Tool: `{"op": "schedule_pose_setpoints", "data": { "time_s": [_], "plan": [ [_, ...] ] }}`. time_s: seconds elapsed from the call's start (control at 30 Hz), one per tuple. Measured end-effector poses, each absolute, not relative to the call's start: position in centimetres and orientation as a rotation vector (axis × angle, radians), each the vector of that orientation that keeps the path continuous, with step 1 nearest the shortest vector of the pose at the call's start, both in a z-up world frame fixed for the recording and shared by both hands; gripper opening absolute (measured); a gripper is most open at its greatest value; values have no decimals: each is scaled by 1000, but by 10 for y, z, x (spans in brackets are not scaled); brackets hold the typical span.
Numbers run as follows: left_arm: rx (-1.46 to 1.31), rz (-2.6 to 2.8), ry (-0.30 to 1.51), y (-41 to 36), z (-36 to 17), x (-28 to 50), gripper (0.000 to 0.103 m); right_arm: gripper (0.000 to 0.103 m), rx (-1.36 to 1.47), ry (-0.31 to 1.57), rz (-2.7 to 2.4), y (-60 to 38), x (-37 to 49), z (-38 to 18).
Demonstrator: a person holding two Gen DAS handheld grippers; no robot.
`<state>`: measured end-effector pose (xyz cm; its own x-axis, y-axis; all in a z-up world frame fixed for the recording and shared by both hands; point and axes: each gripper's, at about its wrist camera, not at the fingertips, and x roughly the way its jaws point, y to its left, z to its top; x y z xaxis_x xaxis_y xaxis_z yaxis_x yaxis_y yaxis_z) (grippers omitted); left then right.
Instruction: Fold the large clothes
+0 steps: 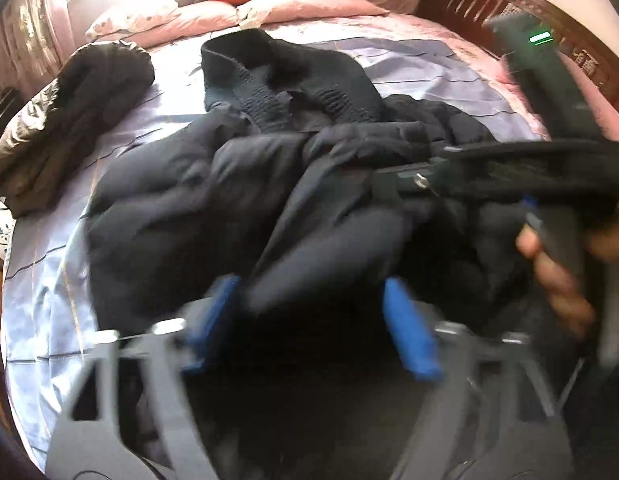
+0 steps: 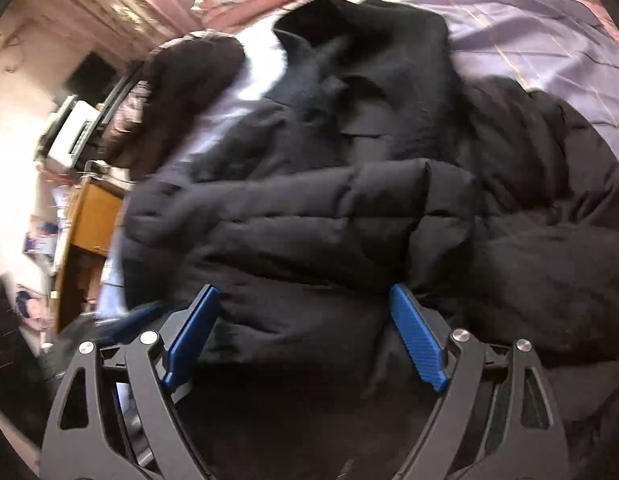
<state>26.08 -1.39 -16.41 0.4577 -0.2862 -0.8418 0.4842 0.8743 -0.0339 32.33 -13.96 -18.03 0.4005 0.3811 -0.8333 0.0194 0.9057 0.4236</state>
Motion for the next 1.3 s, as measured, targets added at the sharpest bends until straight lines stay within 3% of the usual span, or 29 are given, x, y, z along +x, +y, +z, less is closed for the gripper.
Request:
{"op": "schedule_pose_setpoints", "data": {
  "time_s": [0.13,0.17,0.23,0.27,0.3,0.4,0.47,0.6,0.77,0.9,0.93,1.0,1.1,1.3],
  "plan": [
    [72,-513,878,22,-128,238,95,87,450,1151,238,-146,328,-188],
    [49,-503,861,26,-121,240,90,86,463,1135,247,-150,327,-183],
    [17,-458,846,30,-106,254,58,86,441,1068,241,-152,319,-154],
    [-7,-427,872,31,-103,270,32,86,412,1039,230,-154,316,-143],
    [-29,-411,894,30,-104,281,15,86,342,996,189,-153,312,-129],
    [-95,-368,1006,23,-131,324,10,85,287,1023,149,-158,312,-136],
    [-74,-341,1074,14,-159,339,8,81,293,1115,118,-162,320,-171],
    [-98,-290,1198,16,-218,358,8,85,376,1194,130,-176,329,-226],
    [-156,-300,1246,29,-258,370,6,89,232,1166,124,-162,333,-235],
    [-100,-288,1204,28,-232,353,5,86,276,1154,124,-169,323,-207],
    [-81,-295,1160,31,-211,338,16,85,269,1145,127,-169,311,-191],
    [-61,-299,1084,38,-182,308,56,85,174,1123,108,-161,284,-163],
    [5,-289,1048,48,-169,262,58,85,85,1087,39,-161,248,-145],
    [105,-279,1240,68,-233,210,54,85,149,1213,-88,-202,185,-188]
  ]
}}
